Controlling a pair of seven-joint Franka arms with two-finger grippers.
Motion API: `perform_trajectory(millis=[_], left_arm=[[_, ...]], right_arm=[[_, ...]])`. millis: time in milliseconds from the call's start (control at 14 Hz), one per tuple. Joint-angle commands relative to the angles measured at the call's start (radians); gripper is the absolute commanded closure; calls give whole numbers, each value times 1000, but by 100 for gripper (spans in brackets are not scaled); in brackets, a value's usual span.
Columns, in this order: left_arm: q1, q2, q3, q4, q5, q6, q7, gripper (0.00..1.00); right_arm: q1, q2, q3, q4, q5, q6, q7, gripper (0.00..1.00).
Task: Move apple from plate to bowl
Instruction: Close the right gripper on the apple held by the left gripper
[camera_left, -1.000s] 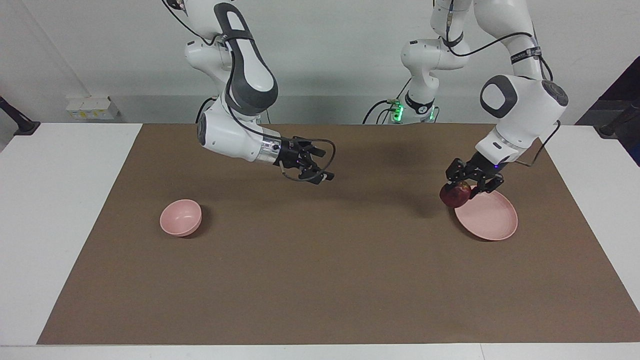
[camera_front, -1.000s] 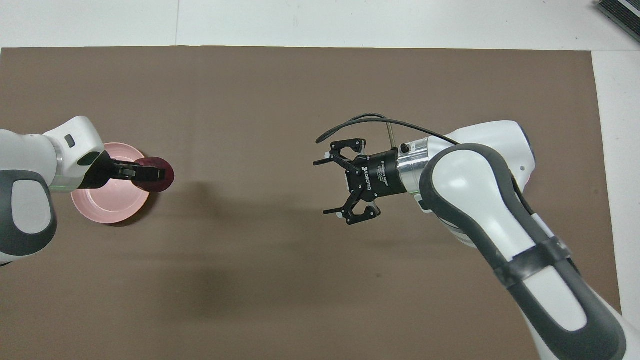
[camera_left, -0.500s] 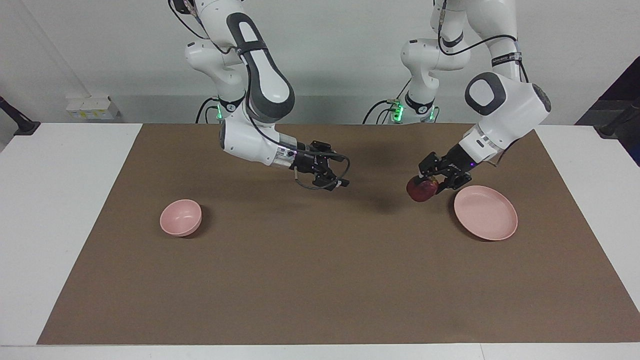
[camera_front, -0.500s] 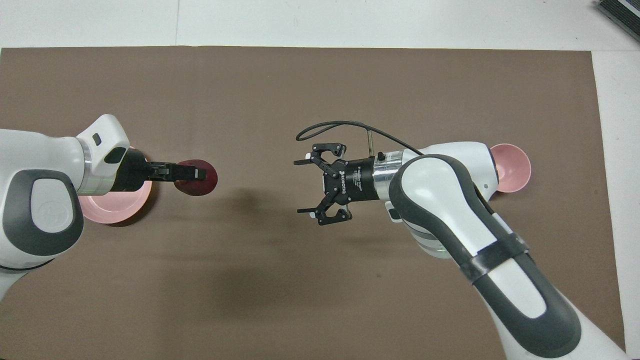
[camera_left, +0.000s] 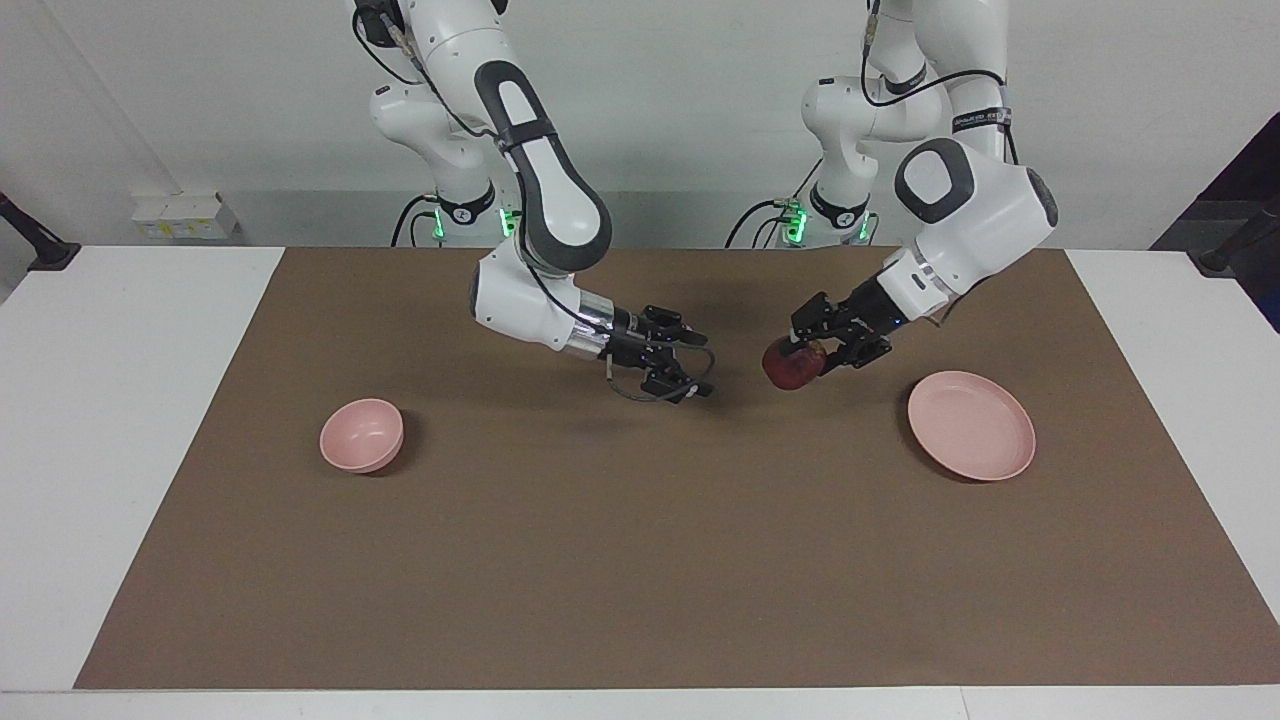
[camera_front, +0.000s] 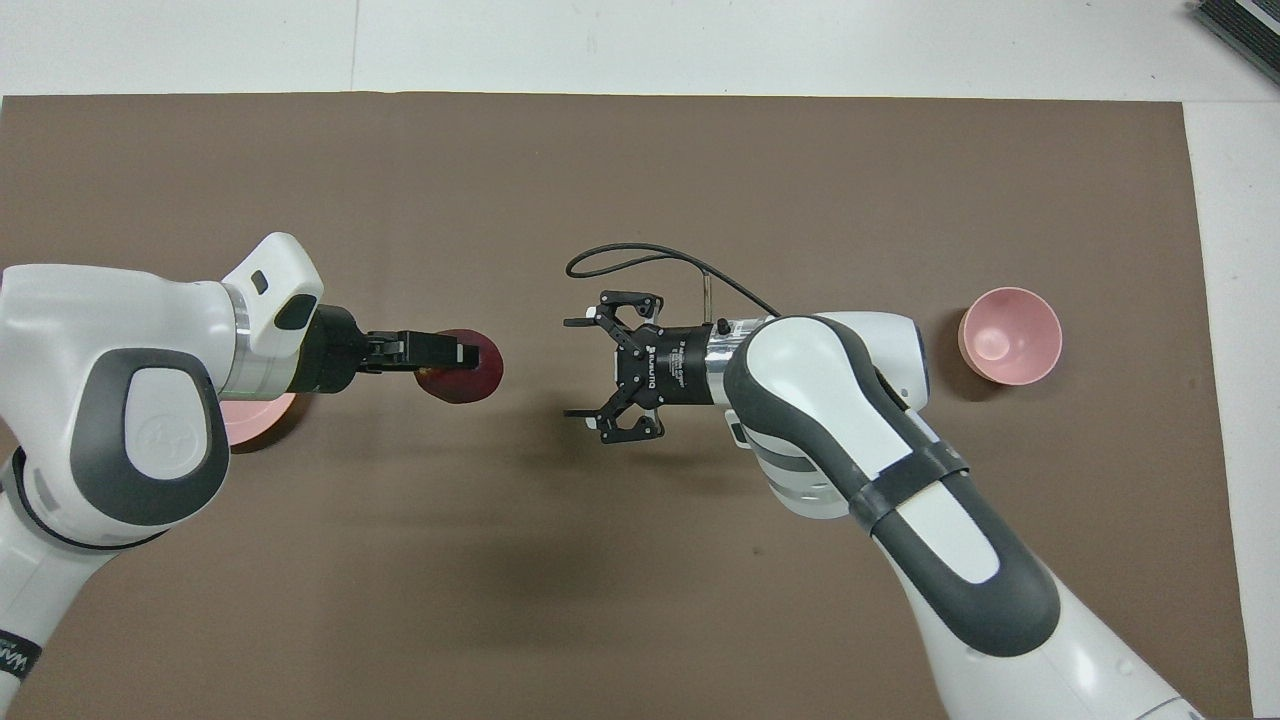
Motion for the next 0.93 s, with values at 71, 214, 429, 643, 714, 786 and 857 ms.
perform_trajectory(millis=[71, 214, 429, 643, 714, 786, 857], left_arm=[[-15, -16, -12, 0, -43, 21, -35, 100], [-15, -16, -29, 0, -43, 44, -59, 100], [-27, -19, -35, -4, -43, 49, -76, 100], [-37, -25, -36, -11, -43, 46, -95, 100], [-37, -25, -36, -11, -43, 44, -98, 100], [-37, -25, -36, -11, -41, 41, -110, 100], [-37, -26, -36, -9, -41, 35, -113, 100]], right_arm=[[30, 24, 3, 34, 33, 25, -56, 0], [51, 24, 3, 37, 51, 25, -65, 0], [70, 19, 3, 43, 125, 31, -97, 0], [89, 19, 3, 47, 192, 75, -100, 0], [93, 19, 4, 50, 205, 95, -100, 0], [105, 22, 4, 54, 215, 121, -100, 0], [115, 20, 4, 56, 246, 129, -100, 0]])
